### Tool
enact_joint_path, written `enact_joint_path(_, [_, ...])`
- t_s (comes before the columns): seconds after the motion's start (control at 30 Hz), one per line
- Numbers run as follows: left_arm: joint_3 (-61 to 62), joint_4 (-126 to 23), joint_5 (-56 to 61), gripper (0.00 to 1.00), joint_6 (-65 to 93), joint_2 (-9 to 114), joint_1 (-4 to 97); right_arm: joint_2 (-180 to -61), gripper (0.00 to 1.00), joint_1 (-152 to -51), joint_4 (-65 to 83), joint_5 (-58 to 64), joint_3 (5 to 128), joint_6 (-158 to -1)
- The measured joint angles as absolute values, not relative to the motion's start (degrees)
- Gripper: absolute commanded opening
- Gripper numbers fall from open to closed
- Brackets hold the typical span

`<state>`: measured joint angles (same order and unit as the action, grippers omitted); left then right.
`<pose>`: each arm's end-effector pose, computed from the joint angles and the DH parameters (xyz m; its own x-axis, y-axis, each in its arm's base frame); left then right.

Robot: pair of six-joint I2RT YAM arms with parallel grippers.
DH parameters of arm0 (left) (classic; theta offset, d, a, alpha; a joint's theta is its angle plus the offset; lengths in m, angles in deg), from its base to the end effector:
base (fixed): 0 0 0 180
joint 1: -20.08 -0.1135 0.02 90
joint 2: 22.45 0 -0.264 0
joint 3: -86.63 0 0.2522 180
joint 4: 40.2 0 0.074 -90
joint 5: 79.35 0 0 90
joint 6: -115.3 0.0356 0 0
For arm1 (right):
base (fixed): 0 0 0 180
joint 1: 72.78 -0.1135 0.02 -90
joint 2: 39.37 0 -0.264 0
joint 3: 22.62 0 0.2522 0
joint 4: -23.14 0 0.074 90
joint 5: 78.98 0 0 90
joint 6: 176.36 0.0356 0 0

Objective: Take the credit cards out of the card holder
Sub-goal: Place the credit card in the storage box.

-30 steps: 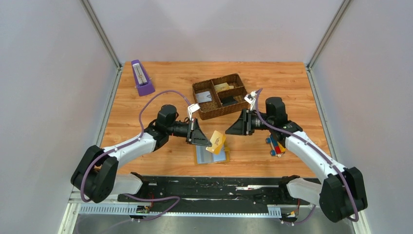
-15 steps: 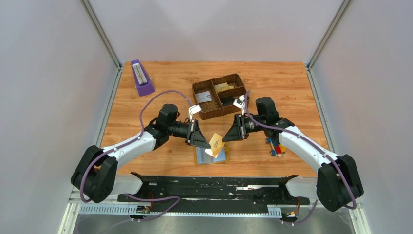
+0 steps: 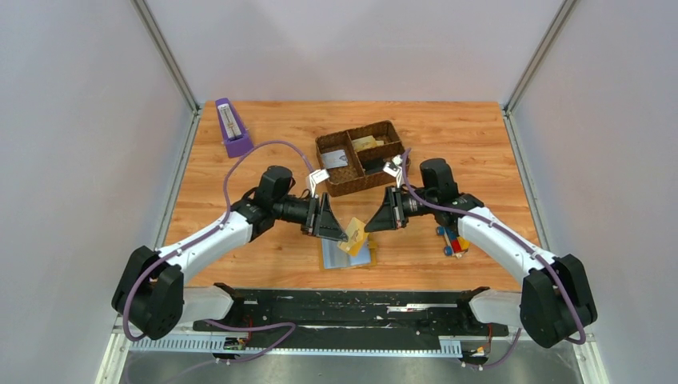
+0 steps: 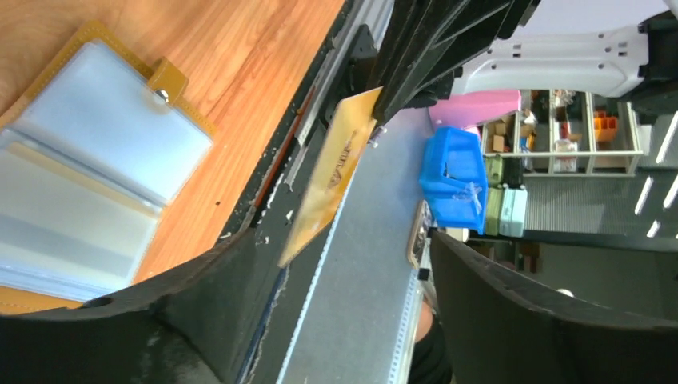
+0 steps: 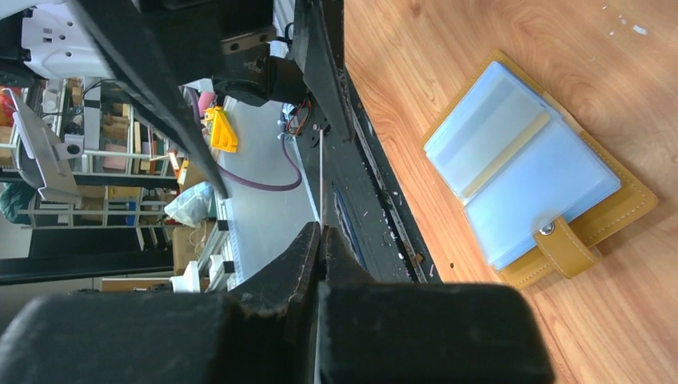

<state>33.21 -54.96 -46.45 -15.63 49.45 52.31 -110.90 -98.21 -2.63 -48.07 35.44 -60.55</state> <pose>0.2000 -0.1614 0.2333 -0.9293 0.1652 -0.3304 0.3639 0.2557 -0.8957 0.2155 0.1363 0.2468 -0.8716 -0.1668 -0.4609 -0.4901 0.2790 0.8258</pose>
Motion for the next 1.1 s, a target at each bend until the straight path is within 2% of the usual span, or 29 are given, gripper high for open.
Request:
enact_joint_path(0.27, [23.9,-70.4,-37.2,1.00,-6.8,47.3,52.3,-109.7,0.00,-95.2,-4.8,-44.4,36.5,-60.7])
enact_joint_path(0.6, [17.8,-87.5,-14.4,1.00,1.1,40.5,52.3,-111.3,0.00,-89.3,-5.8,-29.8,43.8,-60.5])
enact_joint_path(0.83, [16.9,-92.9,-0.2,1.00,4.1,34.9,52.3,-117.1,0.00,-86.5,-3.3,-18.6,47.4,-59.2])
enact_joint_path(1.1, [16.9,-94.5,3.7,1.00,5.1,34.5,52.3,-128.4,0.00,-84.1,4.0,-14.5,51.2,-56.0])
